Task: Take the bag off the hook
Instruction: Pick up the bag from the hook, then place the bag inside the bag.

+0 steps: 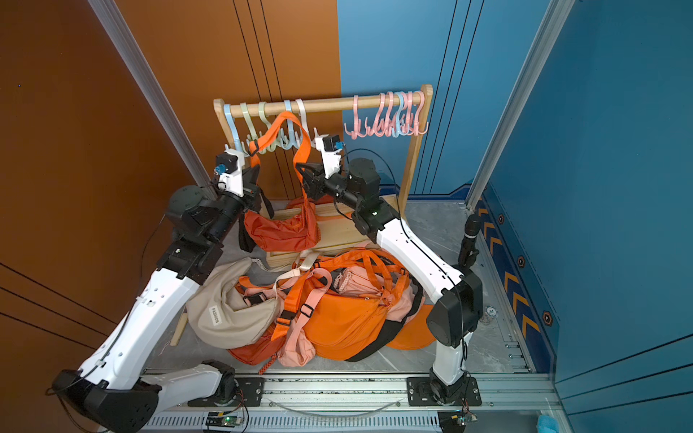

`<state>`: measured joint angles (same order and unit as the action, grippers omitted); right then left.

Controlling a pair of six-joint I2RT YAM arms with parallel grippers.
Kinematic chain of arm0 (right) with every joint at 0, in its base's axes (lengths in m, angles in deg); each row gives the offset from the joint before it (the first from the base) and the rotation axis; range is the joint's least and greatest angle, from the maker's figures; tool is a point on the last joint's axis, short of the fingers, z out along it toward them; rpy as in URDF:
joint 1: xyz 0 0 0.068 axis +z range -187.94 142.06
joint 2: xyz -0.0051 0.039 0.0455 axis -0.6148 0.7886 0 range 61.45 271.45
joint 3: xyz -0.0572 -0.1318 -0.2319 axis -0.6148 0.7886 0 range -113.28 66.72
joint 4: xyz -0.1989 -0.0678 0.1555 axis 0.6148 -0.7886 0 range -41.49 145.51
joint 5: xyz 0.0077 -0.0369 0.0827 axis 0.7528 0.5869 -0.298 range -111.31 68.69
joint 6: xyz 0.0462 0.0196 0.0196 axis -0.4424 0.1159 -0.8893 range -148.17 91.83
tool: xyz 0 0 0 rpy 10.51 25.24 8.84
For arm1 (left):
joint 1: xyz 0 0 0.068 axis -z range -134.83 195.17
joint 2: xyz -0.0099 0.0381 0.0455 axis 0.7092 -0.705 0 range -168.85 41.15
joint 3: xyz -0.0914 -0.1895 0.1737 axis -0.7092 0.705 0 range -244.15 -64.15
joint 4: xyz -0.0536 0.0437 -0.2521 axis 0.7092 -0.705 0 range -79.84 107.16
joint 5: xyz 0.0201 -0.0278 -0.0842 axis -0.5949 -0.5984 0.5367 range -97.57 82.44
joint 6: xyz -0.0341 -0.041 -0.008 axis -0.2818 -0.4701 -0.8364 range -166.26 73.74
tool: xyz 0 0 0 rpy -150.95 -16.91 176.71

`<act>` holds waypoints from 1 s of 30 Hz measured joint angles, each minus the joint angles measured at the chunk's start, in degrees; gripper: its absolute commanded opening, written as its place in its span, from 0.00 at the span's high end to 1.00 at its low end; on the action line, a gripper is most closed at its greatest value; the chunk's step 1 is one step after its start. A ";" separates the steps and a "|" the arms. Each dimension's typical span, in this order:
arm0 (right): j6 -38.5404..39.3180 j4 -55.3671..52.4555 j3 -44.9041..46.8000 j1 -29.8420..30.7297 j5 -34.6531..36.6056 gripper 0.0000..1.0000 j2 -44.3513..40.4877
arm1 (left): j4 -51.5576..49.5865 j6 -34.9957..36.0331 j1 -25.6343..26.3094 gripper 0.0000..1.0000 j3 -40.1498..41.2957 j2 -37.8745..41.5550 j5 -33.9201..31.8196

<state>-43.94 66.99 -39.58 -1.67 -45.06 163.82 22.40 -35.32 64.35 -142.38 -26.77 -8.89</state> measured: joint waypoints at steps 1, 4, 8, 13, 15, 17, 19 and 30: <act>0.46 -0.04 0.48 0.22 0.02 1.00 -1.05 | -0.50 0.11 0.02 1.00 0.00 0.85 -0.07; 1.88 -0.24 2.10 1.36 0.59 1.00 -4.74 | -1.90 0.13 0.02 1.00 0.00 4.26 -0.66; 4.50 -0.61 4.79 4.35 2.19 1.00 -9.75 | -3.76 0.13 -0.04 1.00 0.00 9.51 -1.62; 9.60 -3.78 6.27 10.73 5.01 1.00 -13.73 | -7.19 0.13 -0.11 1.00 0.85 16.11 -2.32; 12.07 -5.42 6.84 13.81 6.54 1.00 -15.04 | -8.57 0.15 -0.17 1.00 1.99 19.08 -2.97; 14.49 -7.26 7.13 17.22 8.09 1.00 -16.22 | -10.49 0.39 -0.44 1.00 3.13 22.32 -3.85; 16.46 -8.70 7.19 20.28 9.51 1.00 -17.07 | -12.74 0.66 -0.52 1.00 3.61 24.96 -4.96; 26.51 -15.80 9.22 39.28 19.58 1.00 -20.31 | -23.78 0.81 -0.57 1.00 5.09 42.38 -18.43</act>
<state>-17.43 51.19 -30.36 37.61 -25.47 143.51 -1.38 -34.51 63.78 -137.29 15.61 -27.31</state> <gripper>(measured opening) 0.048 0.046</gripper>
